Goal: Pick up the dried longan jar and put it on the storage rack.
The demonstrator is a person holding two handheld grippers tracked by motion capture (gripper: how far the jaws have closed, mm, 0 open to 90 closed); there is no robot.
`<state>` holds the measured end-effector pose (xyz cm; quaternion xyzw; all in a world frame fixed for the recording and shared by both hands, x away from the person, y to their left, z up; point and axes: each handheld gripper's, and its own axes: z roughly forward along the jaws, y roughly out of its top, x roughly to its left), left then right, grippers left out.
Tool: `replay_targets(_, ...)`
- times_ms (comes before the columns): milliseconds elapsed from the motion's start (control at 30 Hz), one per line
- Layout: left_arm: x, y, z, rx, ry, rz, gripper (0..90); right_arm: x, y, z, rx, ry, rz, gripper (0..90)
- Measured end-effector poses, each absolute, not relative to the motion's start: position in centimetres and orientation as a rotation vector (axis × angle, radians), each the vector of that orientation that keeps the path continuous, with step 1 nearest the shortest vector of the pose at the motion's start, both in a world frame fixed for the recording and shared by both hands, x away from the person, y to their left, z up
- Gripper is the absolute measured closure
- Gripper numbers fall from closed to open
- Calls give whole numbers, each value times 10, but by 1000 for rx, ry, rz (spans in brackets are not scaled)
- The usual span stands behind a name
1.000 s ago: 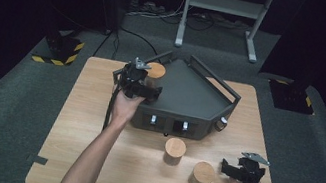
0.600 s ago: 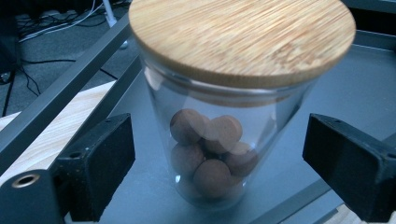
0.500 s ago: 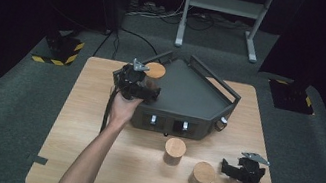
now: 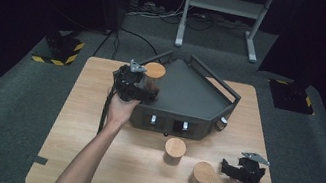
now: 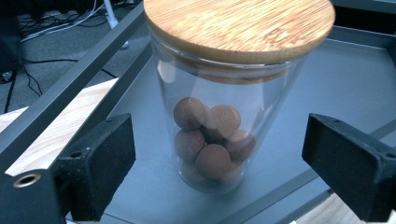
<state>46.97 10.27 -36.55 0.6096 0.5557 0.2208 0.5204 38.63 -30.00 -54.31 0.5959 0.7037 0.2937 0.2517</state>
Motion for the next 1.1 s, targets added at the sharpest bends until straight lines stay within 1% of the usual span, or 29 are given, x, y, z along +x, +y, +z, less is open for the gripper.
replay_targets(1100, 447, 119, -369, 1428, 1320, 511, 96, 386, -300, -543, 1621, 1914, 799, 1)
